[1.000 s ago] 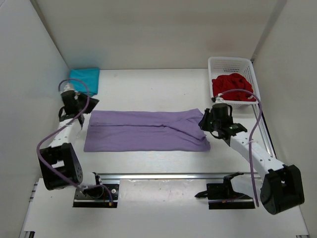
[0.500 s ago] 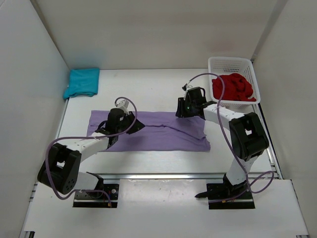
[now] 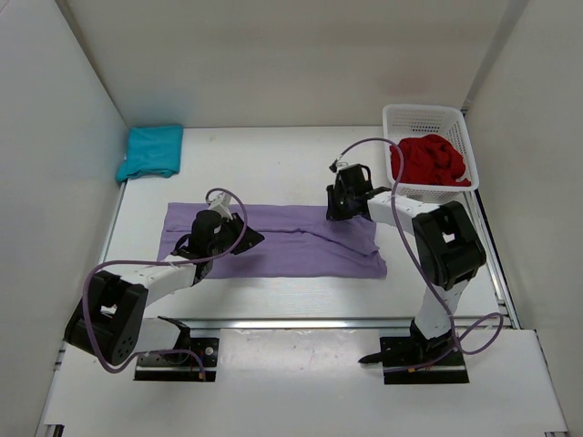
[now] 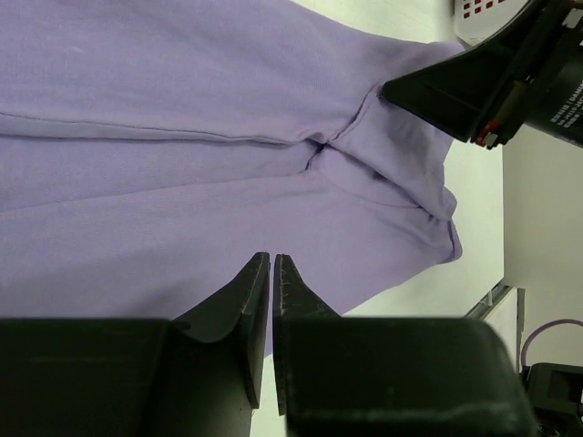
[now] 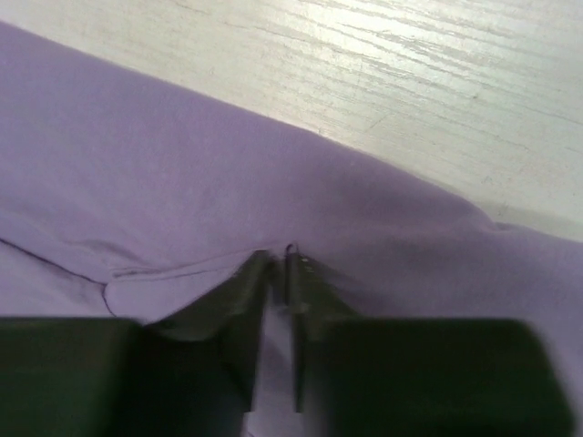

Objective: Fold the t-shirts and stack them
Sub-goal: Fold the other side of the tshirt into a rectangle

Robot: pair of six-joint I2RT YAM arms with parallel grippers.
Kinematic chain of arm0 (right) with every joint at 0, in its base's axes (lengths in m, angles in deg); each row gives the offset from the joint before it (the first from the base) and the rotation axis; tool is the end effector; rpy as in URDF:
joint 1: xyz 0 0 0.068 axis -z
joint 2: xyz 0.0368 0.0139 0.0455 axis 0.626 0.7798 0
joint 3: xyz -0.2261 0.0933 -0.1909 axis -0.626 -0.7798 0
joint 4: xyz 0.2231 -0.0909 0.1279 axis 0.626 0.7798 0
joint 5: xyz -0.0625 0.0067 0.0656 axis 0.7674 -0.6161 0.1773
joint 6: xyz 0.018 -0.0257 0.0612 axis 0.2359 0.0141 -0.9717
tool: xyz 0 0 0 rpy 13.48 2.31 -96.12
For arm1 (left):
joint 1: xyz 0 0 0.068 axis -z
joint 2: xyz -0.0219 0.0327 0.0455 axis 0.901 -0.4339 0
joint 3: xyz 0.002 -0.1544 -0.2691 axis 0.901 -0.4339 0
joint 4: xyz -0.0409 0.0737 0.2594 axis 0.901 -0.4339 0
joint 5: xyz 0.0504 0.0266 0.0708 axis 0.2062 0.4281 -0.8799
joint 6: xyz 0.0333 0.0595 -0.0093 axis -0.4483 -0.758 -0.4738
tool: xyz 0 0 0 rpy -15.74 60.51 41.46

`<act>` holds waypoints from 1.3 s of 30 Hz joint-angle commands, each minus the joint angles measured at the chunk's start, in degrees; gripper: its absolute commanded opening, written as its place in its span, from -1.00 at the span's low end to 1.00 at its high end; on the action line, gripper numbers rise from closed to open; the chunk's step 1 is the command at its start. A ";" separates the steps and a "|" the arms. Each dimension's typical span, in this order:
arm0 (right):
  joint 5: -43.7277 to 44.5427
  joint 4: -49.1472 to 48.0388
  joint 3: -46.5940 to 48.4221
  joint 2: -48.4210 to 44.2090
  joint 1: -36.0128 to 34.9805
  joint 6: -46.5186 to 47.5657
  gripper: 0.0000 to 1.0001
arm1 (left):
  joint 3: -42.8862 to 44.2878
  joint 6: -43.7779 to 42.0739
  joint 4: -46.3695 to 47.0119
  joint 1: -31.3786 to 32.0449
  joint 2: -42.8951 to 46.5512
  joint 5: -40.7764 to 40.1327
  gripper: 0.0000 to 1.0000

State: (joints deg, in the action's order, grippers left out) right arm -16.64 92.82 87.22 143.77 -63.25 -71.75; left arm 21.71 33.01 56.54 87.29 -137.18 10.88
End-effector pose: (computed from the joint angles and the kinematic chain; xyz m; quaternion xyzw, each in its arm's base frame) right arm 0.3745 0.1786 0.1864 -0.1140 0.9284 0.1708 0.3096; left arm 0.2352 -0.1156 0.1845 -0.0928 0.8583 -0.3670 0.3463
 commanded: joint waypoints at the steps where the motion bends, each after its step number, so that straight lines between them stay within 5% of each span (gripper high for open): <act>1: 1.44 0.43 2.68 0.74 -0.91 0.56 -0.82 | -0.43 0.51 2.42 -0.15 1.15 1.17 -0.65; 3: 1.00 0.69 1.63 -0.83 -1.17 -0.32 -1.00 | -0.60 0.77 2.77 -0.06 1.15 1.08 -0.65; 13: 10.49 9.03 -5.93 -14.28 -8.28 -7.60 -1.00 | -0.69 1.47 3.56 0.11 2.03 1.79 -0.66; 23: 11.99 14.05 -8.04 -15.17 -16.99 -15.34 -0.99 | -1.04 2.09 2.94 0.02 5.02 1.26 -0.66; 30: 8.47 11.85 -10.42 -19.63 -21.03 -17.20 -0.50 | -1.48 2.26 2.07 -1.21 7.04 1.17 -0.65; 34: 10.67 13.09 -9.71 -25.35 -18.58 -15.71 -0.41 | -1.31 2.09 2.24 -0.95 7.48 -0.06 -0.64; 39: 8.04 7.12 -19.88 -29.83 -4.37 -16.05 -0.88 | 3.08 0.95 2.42 3.36 1.44 -0.85 -0.63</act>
State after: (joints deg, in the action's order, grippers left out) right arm -8.99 102.94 72.91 115.51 -74.38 -86.99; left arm 21.38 35.18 57.98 88.49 -133.29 10.90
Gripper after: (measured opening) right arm 0.078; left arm 0.180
